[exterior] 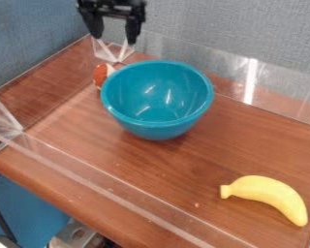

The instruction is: Put the mushroom in the blue bowl

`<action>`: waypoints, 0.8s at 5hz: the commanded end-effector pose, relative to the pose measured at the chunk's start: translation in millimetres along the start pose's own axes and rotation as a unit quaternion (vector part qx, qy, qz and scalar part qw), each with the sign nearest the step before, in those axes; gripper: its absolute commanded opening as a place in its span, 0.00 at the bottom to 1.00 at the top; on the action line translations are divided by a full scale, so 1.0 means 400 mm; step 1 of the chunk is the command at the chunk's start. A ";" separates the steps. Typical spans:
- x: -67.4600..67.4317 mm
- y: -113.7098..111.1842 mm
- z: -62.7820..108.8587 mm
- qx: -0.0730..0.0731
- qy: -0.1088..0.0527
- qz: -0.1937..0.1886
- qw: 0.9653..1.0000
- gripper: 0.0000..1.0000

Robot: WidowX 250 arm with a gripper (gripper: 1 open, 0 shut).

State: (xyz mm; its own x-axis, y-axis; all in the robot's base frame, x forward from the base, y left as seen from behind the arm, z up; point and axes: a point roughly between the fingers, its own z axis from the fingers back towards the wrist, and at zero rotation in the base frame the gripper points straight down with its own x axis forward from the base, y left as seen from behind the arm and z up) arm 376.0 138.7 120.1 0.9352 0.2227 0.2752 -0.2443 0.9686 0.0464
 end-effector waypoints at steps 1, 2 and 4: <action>0.071 0.032 0.031 0.028 -0.035 0.044 0.998 1.00; 0.105 0.040 0.008 0.047 -0.028 0.075 0.996 1.00; 0.130 0.118 -0.024 0.065 -0.020 0.080 0.994 1.00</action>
State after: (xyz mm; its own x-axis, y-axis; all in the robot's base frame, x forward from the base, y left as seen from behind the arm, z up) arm 412.2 188.1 97.8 0.8972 0.3630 0.2515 -0.4017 0.9075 0.1232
